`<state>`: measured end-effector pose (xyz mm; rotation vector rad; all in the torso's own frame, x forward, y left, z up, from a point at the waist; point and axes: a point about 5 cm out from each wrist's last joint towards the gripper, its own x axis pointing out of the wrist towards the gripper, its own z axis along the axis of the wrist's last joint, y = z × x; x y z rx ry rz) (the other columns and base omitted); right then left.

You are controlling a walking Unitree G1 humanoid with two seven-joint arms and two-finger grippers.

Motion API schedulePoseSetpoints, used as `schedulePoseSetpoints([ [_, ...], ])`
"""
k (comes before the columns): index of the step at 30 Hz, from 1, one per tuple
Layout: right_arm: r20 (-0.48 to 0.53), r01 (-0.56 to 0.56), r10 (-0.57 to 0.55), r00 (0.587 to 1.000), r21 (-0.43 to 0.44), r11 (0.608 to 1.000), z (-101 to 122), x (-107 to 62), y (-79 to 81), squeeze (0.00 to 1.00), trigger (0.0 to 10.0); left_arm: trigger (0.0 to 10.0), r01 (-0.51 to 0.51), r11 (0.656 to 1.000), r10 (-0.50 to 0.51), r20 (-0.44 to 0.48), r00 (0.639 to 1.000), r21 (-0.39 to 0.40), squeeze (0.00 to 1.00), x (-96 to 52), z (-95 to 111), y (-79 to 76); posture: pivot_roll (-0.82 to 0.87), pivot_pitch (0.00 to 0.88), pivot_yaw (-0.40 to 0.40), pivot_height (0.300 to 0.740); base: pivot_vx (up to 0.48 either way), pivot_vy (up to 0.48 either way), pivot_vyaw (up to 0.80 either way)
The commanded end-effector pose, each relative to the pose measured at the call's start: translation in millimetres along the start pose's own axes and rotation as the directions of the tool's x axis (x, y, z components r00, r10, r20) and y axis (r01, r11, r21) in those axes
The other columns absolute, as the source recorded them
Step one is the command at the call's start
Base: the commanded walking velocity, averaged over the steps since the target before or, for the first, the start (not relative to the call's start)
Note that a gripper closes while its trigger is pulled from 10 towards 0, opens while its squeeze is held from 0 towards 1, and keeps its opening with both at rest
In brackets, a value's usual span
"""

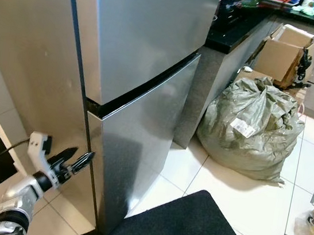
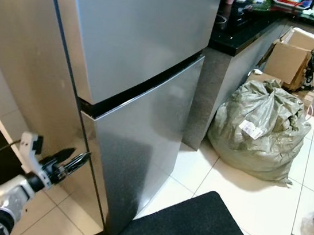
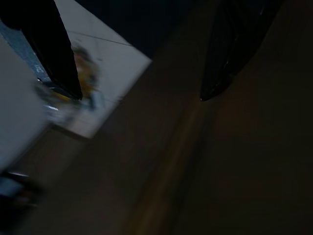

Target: Restocking fridge

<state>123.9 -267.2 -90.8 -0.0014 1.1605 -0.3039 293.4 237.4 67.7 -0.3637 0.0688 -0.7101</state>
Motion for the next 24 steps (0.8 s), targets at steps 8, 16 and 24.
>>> schedulePoseSetpoints([
  [8, -0.010, -0.003, 0.002, 1.000, -0.016, 1.000, -3, -0.3, -0.8, 0.00, 10.0, 10.0, 0.010, 0.999, -0.011, 0.019, 1.000, 0.031, 0.00, 14.2, 8, -3.3, -0.04, 0.000, -0.015, 0.740, 0.000, 0.000, 0.00],
  [16, -0.010, -0.002, 0.002, 1.000, -0.015, 1.000, -3, -0.2, -1.1, 0.00, 10.0, 10.0, -0.091, 0.993, 0.087, 0.058, 0.995, 0.076, 0.00, 29.5, 9, -5.5, -0.04, 0.000, -0.018, 0.740, 0.000, 0.000, 0.00],
  [24, -0.014, -0.004, 0.004, 1.000, -0.010, 1.000, -3, -0.2, -0.5, 0.00, 10.0, 10.0, -0.117, 0.989, 0.111, 0.072, 0.991, 0.088, 0.00, 49.6, 4, -15.9, -0.04, 0.000, -0.017, 0.740, 0.000, 0.000, 0.00],
])
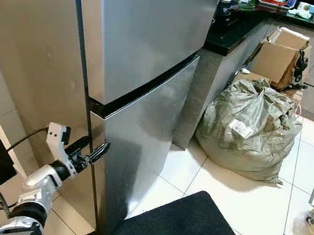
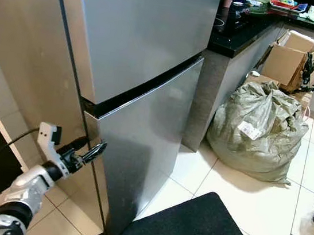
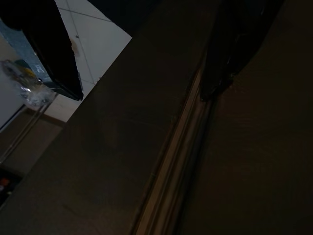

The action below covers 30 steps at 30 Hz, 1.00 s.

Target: Restocking fridge

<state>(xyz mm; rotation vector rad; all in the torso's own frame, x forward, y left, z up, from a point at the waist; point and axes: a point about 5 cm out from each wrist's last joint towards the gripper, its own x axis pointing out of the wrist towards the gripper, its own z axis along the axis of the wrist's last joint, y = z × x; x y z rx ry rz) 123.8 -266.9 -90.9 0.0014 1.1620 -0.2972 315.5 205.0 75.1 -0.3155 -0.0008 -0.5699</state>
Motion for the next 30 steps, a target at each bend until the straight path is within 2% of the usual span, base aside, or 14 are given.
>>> schedulePoseSetpoints([
  [1, -0.012, 0.002, -0.002, 1.000, -0.008, 1.000, -3, -0.2, -0.7, 0.00, 10.0, 10.0, 0.028, 0.999, -0.028, -0.008, 1.000, 0.027, 0.00, 13.6, 1, -8.7, -0.04, 0.000, -0.017, 0.740, 0.000, 0.000, 0.00],
  [6, -0.013, 0.002, -0.002, 1.000, -0.007, 1.000, -4, -0.2, -0.4, 0.00, 10.0, 10.0, 0.052, 0.998, -0.051, -0.021, 0.998, 0.038, 0.00, 19.4, -2, -15.4, -0.04, 0.000, -0.016, 0.740, 0.000, 0.000, 0.00],
  [10, -0.012, 0.001, -0.001, 1.000, -0.005, 1.000, -4, -0.2, 0.3, 0.00, 10.0, 10.0, 0.129, 0.990, -0.127, -0.036, 0.991, 0.052, 0.00, 28.8, -8, -31.4, -0.04, 0.000, -0.016, 0.740, 0.000, 0.000, 0.00],
  [13, -0.012, 0.001, -0.001, 1.000, -0.006, 1.000, -4, -0.1, 0.4, 0.00, 10.0, 10.0, 0.155, 0.986, -0.151, -0.057, 0.987, 0.068, 0.00, 31.3, -11, -37.0, -0.04, 0.000, -0.015, 0.740, 0.000, 0.000, 0.00],
  [30, -0.015, 0.004, -0.004, 1.000, -0.002, 1.000, -5, -0.3, -0.2, 0.00, 10.0, 10.0, 0.279, 0.953, -0.265, -0.124, 0.956, 0.118, 0.00, 40.6, -18, -56.5, -0.05, 0.000, -0.016, 0.740, 0.000, 0.000, 0.00],
])
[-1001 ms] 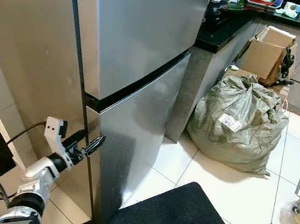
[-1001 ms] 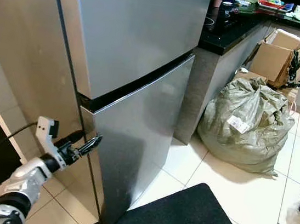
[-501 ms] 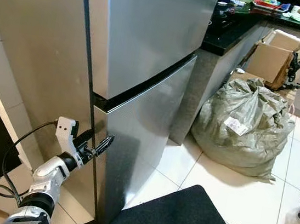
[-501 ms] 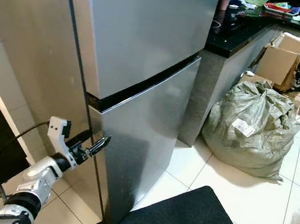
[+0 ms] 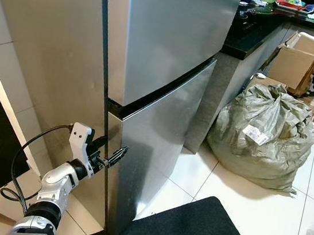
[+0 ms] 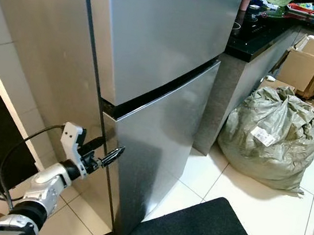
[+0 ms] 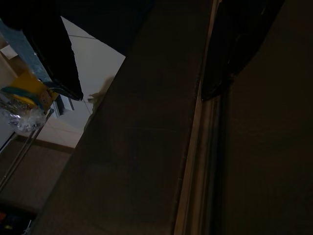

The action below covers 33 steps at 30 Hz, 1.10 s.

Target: Restocking fridge

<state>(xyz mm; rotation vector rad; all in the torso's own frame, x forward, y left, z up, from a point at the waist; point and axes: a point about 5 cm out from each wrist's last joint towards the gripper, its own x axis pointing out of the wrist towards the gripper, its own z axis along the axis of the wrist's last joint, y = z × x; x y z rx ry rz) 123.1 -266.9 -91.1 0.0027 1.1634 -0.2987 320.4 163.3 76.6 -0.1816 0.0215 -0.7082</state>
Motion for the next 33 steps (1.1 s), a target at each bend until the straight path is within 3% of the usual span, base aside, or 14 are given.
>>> schedulePoseSetpoints([
  [1, -0.013, 0.003, -0.003, 1.000, -0.004, 1.000, -5, -0.3, 0.0, 0.00, 10.0, 10.0, 0.147, 0.989, -0.146, -0.024, 0.989, 0.022, 0.00, 17.9, -4, -24.1, -0.05, 0.000, -0.016, 0.740, 0.000, 0.000, 0.00],
  [33, -0.016, 0.007, -0.007, 1.000, 0.001, 1.000, -6, -0.6, -1.8, 0.00, 10.0, 10.0, 0.250, 0.968, -0.250, -0.008, 0.968, -0.024, 0.00, 31.9, -12, -52.7, -0.05, 0.000, -0.014, 0.740, 0.000, 0.000, 0.00],
])
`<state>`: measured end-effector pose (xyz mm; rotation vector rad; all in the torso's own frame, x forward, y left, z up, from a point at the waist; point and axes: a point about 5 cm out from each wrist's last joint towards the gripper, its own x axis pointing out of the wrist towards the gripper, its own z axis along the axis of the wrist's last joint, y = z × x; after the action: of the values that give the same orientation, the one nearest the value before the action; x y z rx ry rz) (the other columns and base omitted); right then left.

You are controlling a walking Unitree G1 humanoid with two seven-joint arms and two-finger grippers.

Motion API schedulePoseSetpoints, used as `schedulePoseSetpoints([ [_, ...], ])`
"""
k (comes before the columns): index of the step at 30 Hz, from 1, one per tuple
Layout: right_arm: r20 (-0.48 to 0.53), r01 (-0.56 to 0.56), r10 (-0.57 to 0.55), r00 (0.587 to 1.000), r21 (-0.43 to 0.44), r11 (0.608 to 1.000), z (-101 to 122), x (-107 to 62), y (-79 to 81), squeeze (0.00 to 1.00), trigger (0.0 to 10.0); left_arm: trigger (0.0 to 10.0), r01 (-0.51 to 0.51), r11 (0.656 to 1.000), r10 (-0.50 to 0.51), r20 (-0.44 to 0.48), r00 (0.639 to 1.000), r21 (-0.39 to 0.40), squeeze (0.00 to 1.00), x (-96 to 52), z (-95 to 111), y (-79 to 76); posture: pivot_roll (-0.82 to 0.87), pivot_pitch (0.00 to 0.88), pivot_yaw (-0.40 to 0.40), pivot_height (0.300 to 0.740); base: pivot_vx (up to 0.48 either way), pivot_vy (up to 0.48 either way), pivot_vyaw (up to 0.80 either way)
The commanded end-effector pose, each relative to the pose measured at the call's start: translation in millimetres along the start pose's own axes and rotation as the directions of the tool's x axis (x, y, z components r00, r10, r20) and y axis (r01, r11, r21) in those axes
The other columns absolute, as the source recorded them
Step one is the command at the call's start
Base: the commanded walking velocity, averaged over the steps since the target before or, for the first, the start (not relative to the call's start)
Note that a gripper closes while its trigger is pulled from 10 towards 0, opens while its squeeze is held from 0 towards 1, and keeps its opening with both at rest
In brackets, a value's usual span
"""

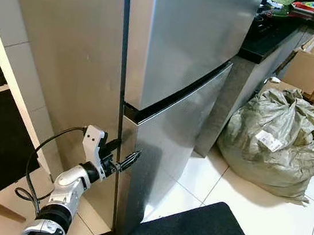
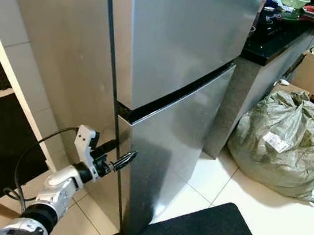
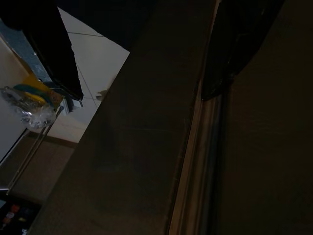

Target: Restocking fridge

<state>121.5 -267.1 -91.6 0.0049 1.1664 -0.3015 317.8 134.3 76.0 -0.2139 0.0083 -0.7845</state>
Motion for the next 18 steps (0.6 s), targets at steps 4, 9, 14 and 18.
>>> schedulePoseSetpoints([
  [4, -0.012, 0.007, -0.007, 1.000, -0.001, 1.000, -5, -0.4, -1.9, 0.00, 10.0, 10.0, 0.189, 0.982, -0.189, -0.027, 0.982, -0.006, 0.00, 19.3, -9, -31.8, -0.05, 0.000, -0.014, 0.740, 0.000, 0.000, 0.00],
  [9, -0.012, 0.007, -0.007, 1.000, 0.000, 1.000, -5, -0.4, -1.9, 0.00, 10.0, 10.0, 0.205, 0.979, -0.205, -0.026, 0.978, -0.009, 0.00, 20.7, -9, -34.9, -0.05, 0.000, -0.014, 0.740, 0.000, 0.000, 0.00],
  [14, -0.014, 0.005, -0.005, 1.000, 0.001, 1.000, -5, -0.4, -1.6, 0.00, 10.0, 10.0, 0.219, 0.976, -0.219, -0.020, 0.975, -0.011, 0.00, 22.0, -8, -37.3, -0.05, 0.000, -0.015, 0.740, 0.000, 0.000, 0.00],
  [18, -0.014, 0.004, -0.004, 1.000, 0.002, 1.000, -5, -0.4, -1.3, 0.00, 10.0, 10.0, 0.235, 0.972, -0.235, -0.019, 0.972, -0.013, 0.00, 22.5, -8, -39.8, -0.05, 0.000, -0.015, 0.740, 0.000, 0.000, 0.00],
])
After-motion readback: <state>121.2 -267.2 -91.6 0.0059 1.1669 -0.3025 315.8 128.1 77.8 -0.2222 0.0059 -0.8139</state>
